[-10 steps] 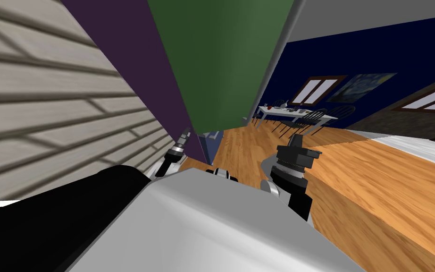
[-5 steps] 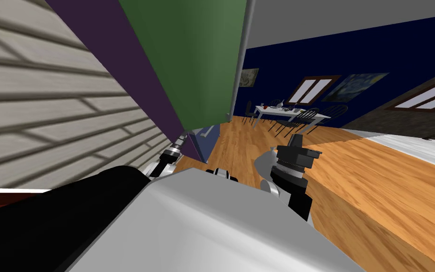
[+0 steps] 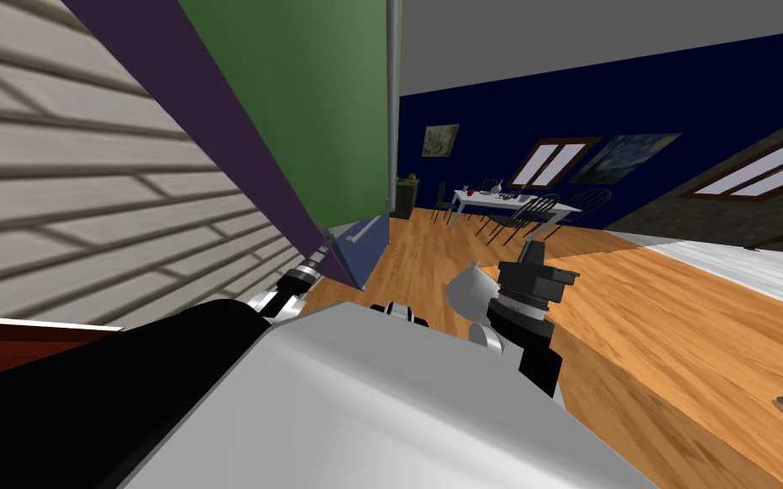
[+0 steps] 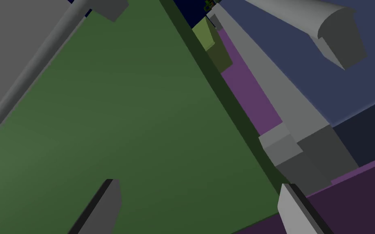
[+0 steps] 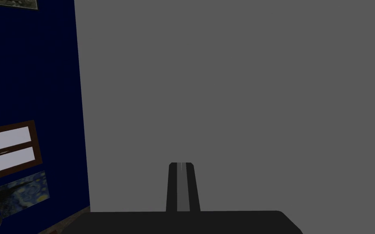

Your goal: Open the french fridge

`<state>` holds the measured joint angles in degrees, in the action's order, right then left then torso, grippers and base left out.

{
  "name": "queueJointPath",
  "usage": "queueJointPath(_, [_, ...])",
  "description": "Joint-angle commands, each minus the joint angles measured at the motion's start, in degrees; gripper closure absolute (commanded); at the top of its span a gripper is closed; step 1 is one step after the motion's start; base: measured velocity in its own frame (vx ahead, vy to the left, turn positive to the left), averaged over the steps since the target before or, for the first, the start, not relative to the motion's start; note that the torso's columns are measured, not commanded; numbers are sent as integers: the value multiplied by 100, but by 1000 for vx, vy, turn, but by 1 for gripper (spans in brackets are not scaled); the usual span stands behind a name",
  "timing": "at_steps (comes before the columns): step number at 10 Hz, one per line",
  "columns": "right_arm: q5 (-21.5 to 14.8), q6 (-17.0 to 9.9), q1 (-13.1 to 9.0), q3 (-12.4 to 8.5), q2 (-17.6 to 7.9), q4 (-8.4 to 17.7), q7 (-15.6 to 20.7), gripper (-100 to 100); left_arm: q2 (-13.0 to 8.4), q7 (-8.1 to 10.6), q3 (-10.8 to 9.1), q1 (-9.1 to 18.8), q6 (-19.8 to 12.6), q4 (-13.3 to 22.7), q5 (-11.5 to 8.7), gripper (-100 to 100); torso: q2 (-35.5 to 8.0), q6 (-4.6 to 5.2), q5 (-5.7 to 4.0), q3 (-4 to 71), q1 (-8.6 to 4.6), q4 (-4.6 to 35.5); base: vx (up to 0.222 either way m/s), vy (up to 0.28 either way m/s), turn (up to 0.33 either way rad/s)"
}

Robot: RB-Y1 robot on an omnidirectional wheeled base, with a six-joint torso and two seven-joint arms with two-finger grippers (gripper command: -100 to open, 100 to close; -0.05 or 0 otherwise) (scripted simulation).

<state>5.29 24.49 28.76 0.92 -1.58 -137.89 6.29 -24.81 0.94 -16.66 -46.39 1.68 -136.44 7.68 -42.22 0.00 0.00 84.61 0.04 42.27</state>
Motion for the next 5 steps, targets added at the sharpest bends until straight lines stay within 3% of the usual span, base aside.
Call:
queueJointPath(1, [0, 0, 0, 0, 0, 0, 0, 0, -307, 69, -208, -227, -341, -82, 9, -100, -5, 0, 4, -2, 14, 1, -32, -235, -8])
queueJointPath(5, [0, 0, 0, -1, -1, 0, 0, 0, -704, 139, -443, -481, -759, -337, 36, -100, 0, 0, 2, 0, 7, 0, -29, -213, -2])
